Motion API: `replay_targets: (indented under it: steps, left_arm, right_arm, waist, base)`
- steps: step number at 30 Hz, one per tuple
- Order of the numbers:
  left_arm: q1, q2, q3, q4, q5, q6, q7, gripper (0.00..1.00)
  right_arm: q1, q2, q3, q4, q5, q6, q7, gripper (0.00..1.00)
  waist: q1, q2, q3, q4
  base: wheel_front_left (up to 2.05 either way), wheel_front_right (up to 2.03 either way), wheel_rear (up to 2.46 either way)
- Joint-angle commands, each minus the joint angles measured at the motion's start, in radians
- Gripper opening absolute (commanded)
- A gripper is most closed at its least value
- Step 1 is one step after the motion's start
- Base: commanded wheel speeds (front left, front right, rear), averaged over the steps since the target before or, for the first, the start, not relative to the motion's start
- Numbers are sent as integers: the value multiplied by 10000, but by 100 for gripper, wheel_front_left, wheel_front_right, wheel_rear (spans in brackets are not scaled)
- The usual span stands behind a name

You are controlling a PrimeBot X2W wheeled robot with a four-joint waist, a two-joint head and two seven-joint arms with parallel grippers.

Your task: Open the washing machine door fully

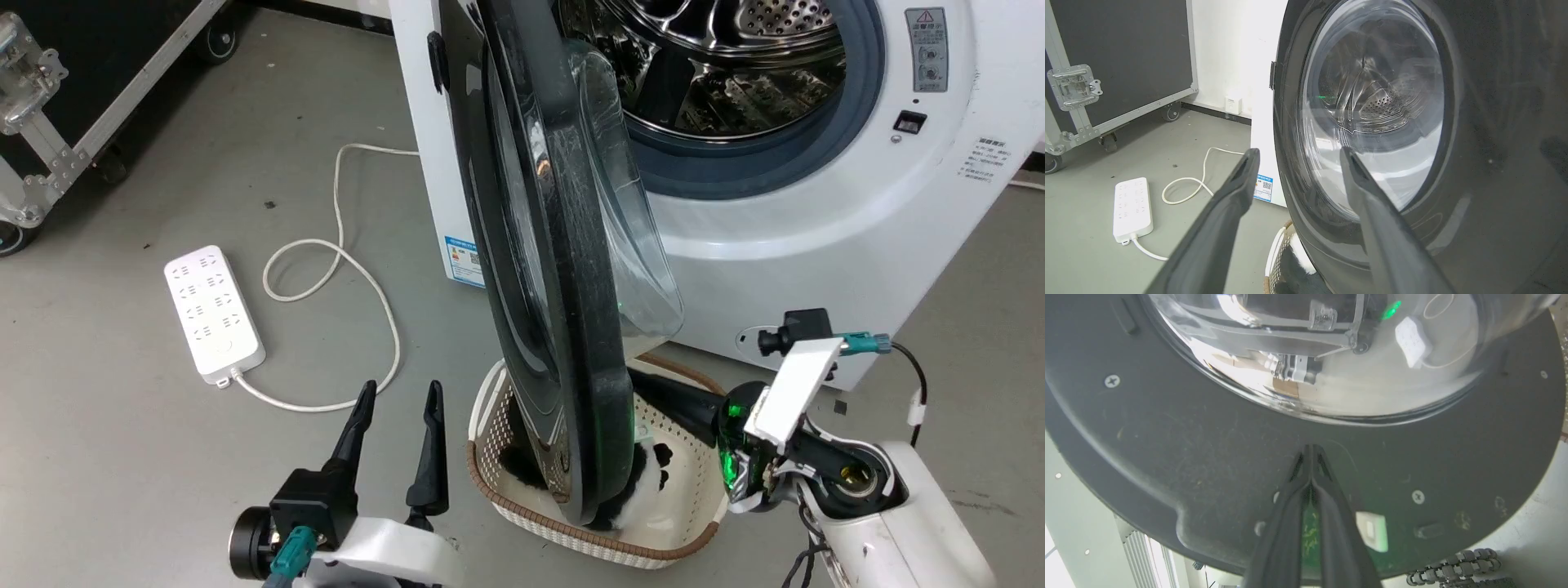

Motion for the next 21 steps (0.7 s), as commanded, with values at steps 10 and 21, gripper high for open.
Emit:
replay_targets:
  steps: [10, 21]
  left_arm:
    - [114, 16, 616, 6, 107, -182, -53, 100]
    - [619, 16, 1636, -71, 329, -658, -53, 100]
  right_arm:
    - [327, -936, -737, -1441, -2956, 12, -3387, 100]
    - [2427, -2745, -643, -3685, -9024, 12, -8927, 100]
  waist:
    - [0, 0, -226, -799]
    - [0, 0, -782, -1975]
  base:
    - [0, 0, 0]
    - [0, 0, 0]
